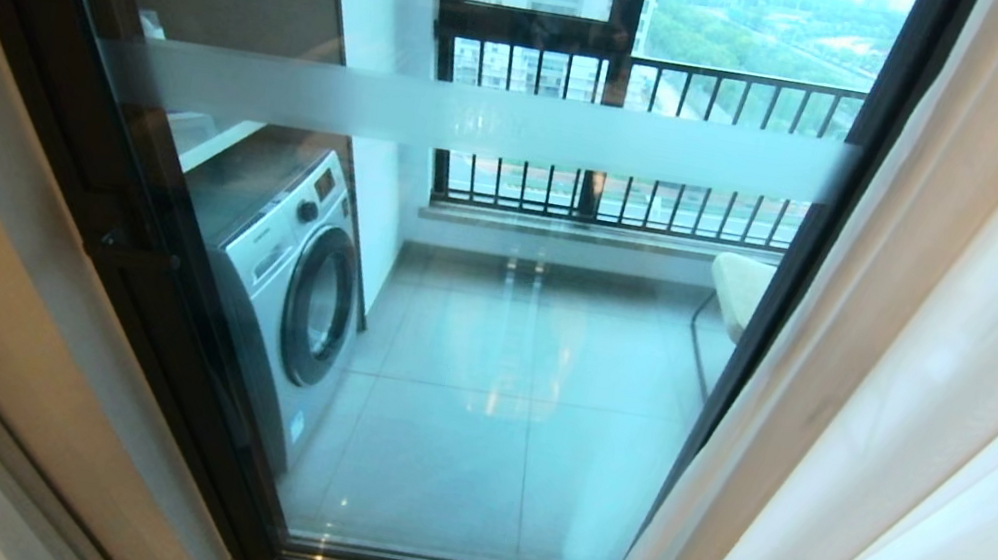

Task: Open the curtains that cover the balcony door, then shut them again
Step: Pull the inner curtains open on both sides

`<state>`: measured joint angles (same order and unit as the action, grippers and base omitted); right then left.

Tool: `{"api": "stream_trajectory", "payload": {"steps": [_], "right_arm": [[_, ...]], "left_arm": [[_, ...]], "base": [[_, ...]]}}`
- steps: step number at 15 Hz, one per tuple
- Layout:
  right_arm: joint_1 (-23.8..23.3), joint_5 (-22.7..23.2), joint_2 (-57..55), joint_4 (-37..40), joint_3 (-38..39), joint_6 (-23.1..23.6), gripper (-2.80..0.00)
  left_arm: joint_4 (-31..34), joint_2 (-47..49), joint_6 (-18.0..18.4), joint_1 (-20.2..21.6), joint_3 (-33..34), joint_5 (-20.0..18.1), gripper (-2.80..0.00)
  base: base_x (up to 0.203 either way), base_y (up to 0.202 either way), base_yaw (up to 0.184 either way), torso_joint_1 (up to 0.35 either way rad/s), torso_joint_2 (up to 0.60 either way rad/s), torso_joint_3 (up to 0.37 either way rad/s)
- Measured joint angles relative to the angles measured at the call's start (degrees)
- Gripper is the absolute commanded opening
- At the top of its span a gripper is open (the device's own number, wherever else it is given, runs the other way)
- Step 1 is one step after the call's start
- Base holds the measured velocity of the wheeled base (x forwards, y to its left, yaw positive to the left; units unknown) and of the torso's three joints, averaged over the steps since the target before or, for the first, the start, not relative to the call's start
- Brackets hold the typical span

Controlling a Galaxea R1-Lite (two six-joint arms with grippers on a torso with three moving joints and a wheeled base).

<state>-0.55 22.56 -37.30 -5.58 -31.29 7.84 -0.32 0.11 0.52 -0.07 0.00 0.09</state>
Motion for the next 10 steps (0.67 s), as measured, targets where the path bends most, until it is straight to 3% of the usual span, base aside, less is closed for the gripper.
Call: {"api": "stream_trajectory", "payload": {"steps": [10], "right_arm": [[0.10,-0.27,-21.20,-4.20,-9.95,2.90,0.00]], "left_arm": [[-0.01,0.00,-0.01,0.00,0.00,-0.01,-2.80]], "base": [[0.000,0.000,0.000,0.000,0.00,0.000]]}}
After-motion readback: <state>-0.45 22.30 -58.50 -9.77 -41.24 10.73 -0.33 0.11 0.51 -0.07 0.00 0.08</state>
